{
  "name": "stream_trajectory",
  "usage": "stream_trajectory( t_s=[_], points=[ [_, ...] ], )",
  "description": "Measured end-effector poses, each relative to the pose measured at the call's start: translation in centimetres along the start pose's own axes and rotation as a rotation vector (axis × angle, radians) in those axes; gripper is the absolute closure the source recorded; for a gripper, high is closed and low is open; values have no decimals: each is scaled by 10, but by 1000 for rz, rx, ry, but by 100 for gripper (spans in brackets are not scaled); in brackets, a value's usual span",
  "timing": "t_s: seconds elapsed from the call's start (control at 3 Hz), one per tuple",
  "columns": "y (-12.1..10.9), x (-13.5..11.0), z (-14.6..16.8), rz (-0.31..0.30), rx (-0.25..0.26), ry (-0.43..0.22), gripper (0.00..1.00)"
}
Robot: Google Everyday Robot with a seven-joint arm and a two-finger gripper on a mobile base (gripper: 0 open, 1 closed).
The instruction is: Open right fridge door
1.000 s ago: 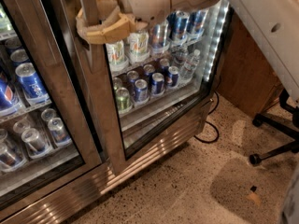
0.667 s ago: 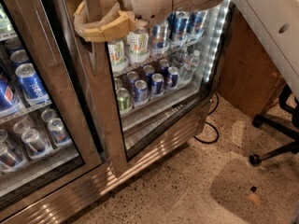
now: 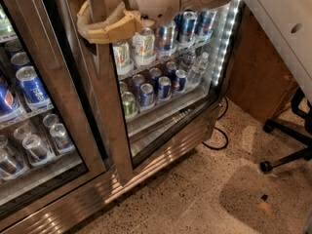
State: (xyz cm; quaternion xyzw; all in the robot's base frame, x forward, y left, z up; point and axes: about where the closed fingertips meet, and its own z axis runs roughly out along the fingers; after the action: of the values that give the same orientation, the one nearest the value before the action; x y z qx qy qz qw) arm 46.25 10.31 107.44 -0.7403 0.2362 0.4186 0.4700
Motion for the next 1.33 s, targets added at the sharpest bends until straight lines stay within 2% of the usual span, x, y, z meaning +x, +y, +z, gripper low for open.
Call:
stream_trajectory(
  t_s=[1.33],
  points=[
    [8,-4,-3,18,17,2,100]
  ],
)
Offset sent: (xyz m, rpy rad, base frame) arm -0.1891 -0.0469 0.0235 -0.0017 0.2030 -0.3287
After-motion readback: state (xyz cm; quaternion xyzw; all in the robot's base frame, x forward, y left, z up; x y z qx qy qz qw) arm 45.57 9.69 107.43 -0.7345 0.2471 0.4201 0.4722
